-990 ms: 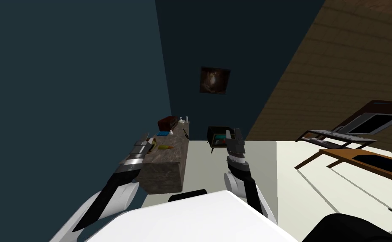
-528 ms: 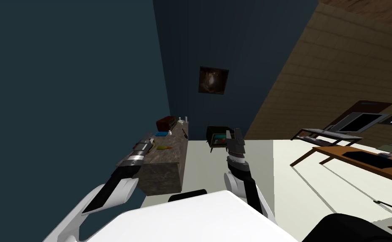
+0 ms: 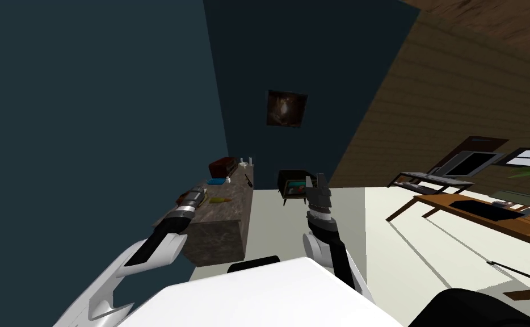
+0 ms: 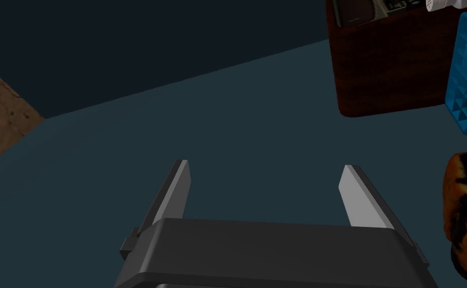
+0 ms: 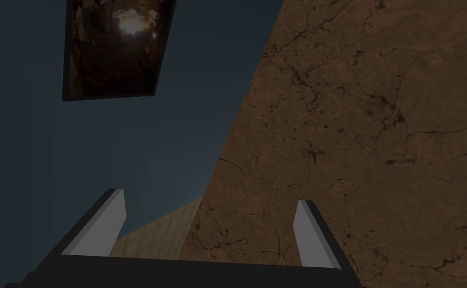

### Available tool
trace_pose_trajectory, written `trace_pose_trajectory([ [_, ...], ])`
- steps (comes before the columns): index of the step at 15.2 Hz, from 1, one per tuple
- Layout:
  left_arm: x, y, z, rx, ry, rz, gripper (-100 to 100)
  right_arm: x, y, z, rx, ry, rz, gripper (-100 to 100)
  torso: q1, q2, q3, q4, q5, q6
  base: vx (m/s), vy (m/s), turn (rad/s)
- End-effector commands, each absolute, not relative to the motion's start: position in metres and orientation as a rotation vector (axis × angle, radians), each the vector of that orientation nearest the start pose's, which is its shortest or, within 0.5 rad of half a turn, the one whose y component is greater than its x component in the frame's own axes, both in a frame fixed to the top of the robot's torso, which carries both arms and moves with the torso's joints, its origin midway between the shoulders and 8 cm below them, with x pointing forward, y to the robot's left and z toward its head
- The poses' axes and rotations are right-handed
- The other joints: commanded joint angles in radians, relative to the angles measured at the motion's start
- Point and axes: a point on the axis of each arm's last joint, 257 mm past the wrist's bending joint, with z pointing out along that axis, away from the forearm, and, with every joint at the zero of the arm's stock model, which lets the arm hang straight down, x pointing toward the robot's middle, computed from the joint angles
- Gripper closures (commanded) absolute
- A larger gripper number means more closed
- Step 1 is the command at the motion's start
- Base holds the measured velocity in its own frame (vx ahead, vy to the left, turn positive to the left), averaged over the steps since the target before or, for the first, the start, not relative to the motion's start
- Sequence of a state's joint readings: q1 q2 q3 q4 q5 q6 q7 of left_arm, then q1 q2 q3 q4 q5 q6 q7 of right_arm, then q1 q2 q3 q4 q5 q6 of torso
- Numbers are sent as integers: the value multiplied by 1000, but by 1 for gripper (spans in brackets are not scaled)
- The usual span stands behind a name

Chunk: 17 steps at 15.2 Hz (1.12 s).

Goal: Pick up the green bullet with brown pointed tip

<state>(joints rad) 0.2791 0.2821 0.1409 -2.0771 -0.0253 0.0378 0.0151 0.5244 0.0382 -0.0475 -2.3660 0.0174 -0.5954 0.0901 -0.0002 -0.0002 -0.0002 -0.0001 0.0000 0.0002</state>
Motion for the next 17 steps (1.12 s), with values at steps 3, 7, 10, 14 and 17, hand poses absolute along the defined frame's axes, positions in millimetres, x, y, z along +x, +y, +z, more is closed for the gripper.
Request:
trace_pose_trajectory([
  [3, 468, 365, -100, -920, 1157, -904, -100, 303, -289, 71, 506, 502, 1178, 0, 0, 0, 0, 0, 0, 0, -3, -5, -37],
  [7, 475, 377, -113, -969, 1188, -860, -100, 303, -289, 71, 506, 502, 1178, 0, 0, 0, 0, 0, 0, 0, -2, -4, -34],
  [10, 481, 388, -123, -1011, 1212, -820, -100, 303, -289, 71, 506, 502, 1178, 0, 0, 0, 0, 0, 0, 0, -2, -5, -41],
  [14, 492, 408, -136, -1078, 1239, -760, -100, 303, -289, 71, 506, 502, 1178, 0, 0, 0, 0, 0, 0, 0, -2, -5, -45],
  [17, 497, 419, -146, -1128, 1259, -721, -100, 303, -289, 71, 506, 502, 1178, 0, 0, 0, 0, 0, 0, 0, -2, -5, -44],
])
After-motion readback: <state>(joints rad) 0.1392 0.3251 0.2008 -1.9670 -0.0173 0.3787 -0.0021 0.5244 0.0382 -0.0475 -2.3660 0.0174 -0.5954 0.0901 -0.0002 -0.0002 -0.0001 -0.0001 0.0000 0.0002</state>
